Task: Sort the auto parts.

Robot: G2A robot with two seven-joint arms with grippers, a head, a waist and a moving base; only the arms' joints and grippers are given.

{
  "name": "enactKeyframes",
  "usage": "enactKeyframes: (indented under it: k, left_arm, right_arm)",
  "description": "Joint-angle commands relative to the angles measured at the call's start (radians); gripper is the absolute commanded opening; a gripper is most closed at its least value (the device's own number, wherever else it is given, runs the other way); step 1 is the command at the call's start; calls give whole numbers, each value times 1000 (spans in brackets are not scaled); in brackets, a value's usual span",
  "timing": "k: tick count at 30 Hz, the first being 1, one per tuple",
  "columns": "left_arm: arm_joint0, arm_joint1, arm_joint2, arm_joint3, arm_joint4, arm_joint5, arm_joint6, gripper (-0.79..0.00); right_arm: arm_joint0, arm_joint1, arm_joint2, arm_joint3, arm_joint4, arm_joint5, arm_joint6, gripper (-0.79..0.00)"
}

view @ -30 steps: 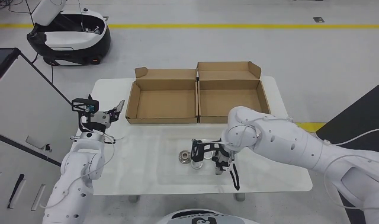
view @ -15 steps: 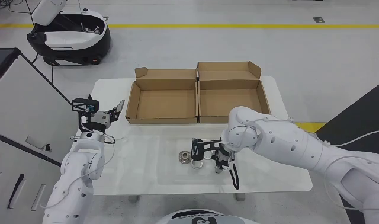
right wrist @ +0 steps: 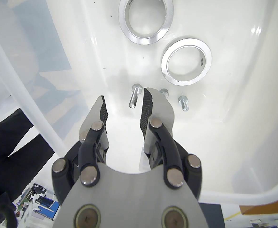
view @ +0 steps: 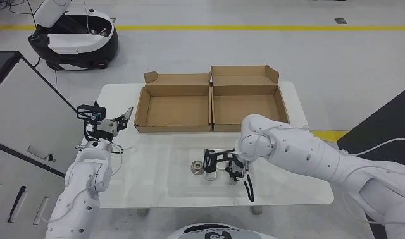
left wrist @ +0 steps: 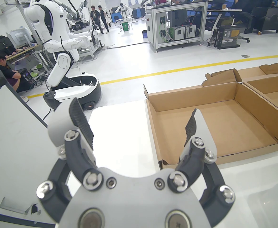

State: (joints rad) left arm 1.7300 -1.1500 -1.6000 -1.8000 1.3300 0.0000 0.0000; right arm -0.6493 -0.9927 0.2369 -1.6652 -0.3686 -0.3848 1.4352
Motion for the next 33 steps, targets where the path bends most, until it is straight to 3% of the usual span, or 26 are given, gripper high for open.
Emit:
enactKeyframes:
  k: [1,20,22,25,26,33]
  left_arm:
    - [0,0,0,0,0,0,0,0]
    - [0,0,0,0,0,0,0,0]
    - [0,0,0,0,0,0,0,0]
    - [0,0,0,0,0,0,0,0]
    - [0,0,0,0,0,0,0,0]
    - [0,0,0,0,0,0,0,0]
  right_arm:
    - [1,-2,-2,2,1,0,1,-456]
    - [-6,-19,-14,29,7,7,7,-496]
    - [-8,-20,-12,34,7,10,9,-560]
    - [-10,-22,-9,36,4,16,12,-757]
    - [-11,-22,-9,37,2,19,14,-785]
    - [-15,-21,3,24,-3,35,27,-785]
